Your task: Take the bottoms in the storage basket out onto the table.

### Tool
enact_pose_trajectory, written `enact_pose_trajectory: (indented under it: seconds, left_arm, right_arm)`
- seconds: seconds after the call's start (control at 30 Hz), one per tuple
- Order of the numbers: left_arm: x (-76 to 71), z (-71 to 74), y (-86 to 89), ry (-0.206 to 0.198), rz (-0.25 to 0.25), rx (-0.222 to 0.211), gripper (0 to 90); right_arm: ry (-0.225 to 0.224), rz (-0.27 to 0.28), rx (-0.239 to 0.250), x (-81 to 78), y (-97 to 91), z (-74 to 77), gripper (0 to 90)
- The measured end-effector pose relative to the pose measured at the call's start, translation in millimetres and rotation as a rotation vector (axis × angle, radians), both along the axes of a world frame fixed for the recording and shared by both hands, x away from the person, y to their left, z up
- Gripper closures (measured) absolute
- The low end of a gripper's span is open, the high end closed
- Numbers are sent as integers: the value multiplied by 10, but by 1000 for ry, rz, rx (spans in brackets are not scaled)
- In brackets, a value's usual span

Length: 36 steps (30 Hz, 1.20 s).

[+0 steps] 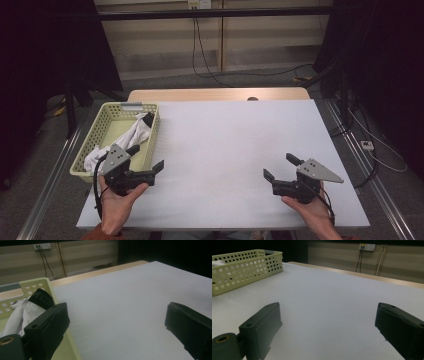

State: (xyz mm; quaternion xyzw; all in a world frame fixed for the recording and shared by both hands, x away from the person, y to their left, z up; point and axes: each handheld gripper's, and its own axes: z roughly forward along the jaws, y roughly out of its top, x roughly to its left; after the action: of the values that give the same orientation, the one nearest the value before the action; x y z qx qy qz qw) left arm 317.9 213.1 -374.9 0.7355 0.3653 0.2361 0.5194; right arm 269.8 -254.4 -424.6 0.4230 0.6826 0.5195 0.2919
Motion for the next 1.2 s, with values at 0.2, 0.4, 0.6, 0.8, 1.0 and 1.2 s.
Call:
enact_pose_trajectory:
  seconds: [0.2, 0.4, 0.6, 0.8, 1.0, 1.2]
  left_arm:
    - [16, 65, 64, -2, 8, 1, 55]
    - [44, 111, 113, 5, 10, 7, 55]
    - [82, 179, 189, 1, 36, 19, 40]
    - [117, 255, 247, -24, 61, 38, 44]
    - [197, 309, 339, -3, 75, 47, 45]
    - [291, 321, 457, 13, 129, 45, 41]
  right_arm:
    - [11, 8, 2, 6, 11, -8, 53]
    - [12, 7, 3, 7, 10, -8, 44]
    - [13, 15, 2, 6, 24, -7, 26]
    - [13, 19, 4, 16, 33, -9, 26]
    - [15, 19, 5, 10, 29, -9, 26]
    - [13, 25, 0, 13, 31, -11, 26]
